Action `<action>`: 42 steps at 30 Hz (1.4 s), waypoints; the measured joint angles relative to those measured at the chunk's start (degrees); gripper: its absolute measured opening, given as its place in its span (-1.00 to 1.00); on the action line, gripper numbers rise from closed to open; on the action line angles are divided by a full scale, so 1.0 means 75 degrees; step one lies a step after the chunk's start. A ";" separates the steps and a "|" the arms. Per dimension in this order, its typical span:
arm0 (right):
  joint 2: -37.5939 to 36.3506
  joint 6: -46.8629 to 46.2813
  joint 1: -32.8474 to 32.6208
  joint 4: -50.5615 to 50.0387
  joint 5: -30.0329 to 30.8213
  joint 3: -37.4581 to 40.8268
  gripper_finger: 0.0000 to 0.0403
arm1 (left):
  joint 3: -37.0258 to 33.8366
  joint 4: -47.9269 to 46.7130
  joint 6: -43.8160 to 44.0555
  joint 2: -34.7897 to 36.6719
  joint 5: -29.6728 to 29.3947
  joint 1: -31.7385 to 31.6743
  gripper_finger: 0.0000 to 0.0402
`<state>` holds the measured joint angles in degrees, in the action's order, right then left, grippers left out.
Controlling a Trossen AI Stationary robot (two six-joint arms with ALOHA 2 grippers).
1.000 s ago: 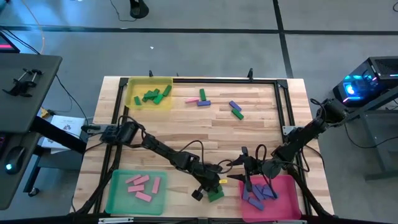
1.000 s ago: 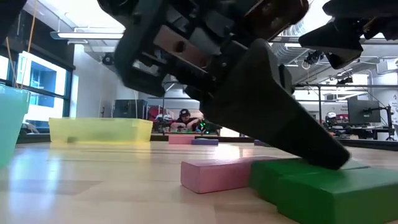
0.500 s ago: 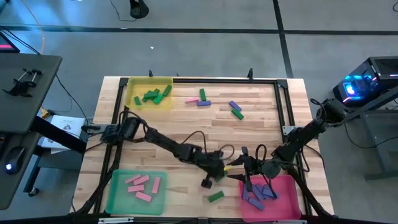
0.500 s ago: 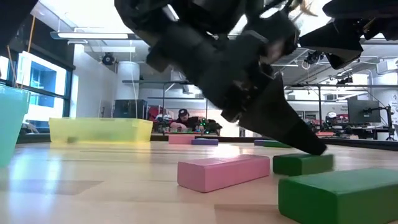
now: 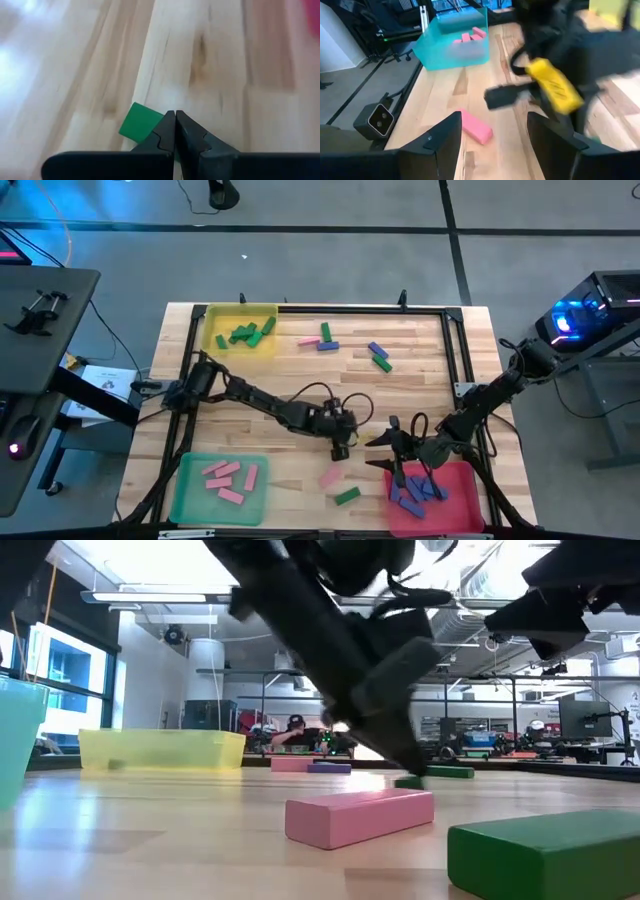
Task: Sort blocks
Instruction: Put the green block into the yellow bin
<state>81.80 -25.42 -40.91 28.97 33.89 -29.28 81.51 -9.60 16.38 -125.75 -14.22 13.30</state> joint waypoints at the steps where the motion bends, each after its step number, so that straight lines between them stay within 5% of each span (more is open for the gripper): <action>1: 0.0000 -0.0057 0.0000 -0.0068 0.0006 0.0000 0.05 | -0.0007 -0.0244 0.0020 0.0130 -0.0210 0.0090 -1.00; 13: 0.0000 -0.0182 0.0000 -0.0114 0.0053 0.0000 0.05 | -0.0048 -0.2563 0.1482 0.1234 -0.2156 0.0910 -0.96; 20: 0.0000 -0.0181 0.0000 -0.0117 0.0055 0.0000 0.05 | -0.0617 -0.2674 0.3505 0.1247 -0.2182 0.1054 -0.52; 30: 0.0000 -0.0179 -0.0001 -0.0118 0.0055 -0.0001 0.05 | -0.1389 -0.0875 0.4116 0.1242 -0.2353 0.1296 0.31; 42: -0.0003 -0.0179 0.0006 -0.0096 0.0058 -0.0001 0.05 | -0.1369 0.1181 0.3475 0.0608 -0.3916 0.1938 0.40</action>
<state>81.78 -26.76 -40.86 28.25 34.33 -29.28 71.24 -0.74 42.44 -121.19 -43.60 27.84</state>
